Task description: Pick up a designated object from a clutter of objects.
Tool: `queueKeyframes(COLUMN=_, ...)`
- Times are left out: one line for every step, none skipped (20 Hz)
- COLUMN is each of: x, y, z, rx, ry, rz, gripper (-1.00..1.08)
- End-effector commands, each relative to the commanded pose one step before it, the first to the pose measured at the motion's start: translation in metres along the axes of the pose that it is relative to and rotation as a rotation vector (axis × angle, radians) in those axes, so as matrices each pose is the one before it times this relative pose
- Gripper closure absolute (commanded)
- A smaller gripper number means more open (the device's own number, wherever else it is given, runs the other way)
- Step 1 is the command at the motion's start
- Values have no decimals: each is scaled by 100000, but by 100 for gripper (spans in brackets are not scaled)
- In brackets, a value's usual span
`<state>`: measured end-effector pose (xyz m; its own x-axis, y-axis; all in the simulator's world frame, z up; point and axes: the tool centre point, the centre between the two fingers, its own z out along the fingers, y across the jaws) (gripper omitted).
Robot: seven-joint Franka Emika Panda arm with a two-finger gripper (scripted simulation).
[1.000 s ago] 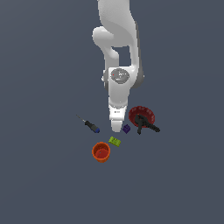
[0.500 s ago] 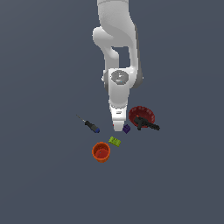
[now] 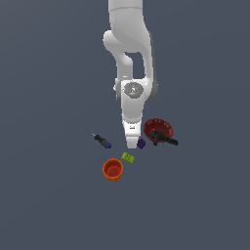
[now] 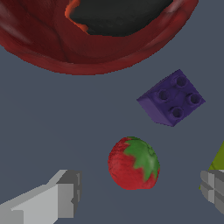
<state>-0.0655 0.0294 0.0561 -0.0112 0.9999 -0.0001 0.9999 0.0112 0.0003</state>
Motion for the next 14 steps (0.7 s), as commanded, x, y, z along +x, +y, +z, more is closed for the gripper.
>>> queueKeyframes(x=-4, y=-64, z=1080, rx=61, ry=10, rz=-94, gripper=-92)
queueKeyframes(x=25, y=-11, z=476, rx=-6, ry=6, rz=-97, gripper=-92)
queueKeyframes(x=-19, y=-4, z=425, rx=0, ry=0, rz=0, gripper=-92)
queueKeyframes(x=16, y=-2, z=370, rx=-6, ry=-4, rz=-69, gripper=-92)
queueKeyframes(x=-15, y=2, z=321, rx=0, ry=0, rz=0, gripper=-92)
queueKeyframes(x=19, y=1, z=267, rx=-7, ry=-13, rz=-67, gripper=-92)
queueKeyframes(x=-11, y=4, z=220, rx=0, ry=0, rz=0, gripper=-92)
queueKeyframes(x=-9, y=4, z=171, rx=0, ry=0, rz=0, gripper=-92)
queueKeyframes(x=-6, y=3, z=122, rx=0, ry=0, rz=0, gripper=-92)
queueKeyframes(x=-4, y=2, z=73, rx=0, ry=0, rz=0, gripper=-92)
queueKeyframes(x=-1, y=1, z=24, rx=0, ry=0, rz=0, gripper=-92)
queueKeyframes(x=0, y=0, z=0, rx=0, ry=0, rz=0, gripper=108)
queueKeyframes(x=0, y=0, z=0, rx=0, ry=0, rz=0, gripper=108)
queueKeyframes(x=0, y=0, z=0, rx=0, ry=0, rz=0, gripper=108)
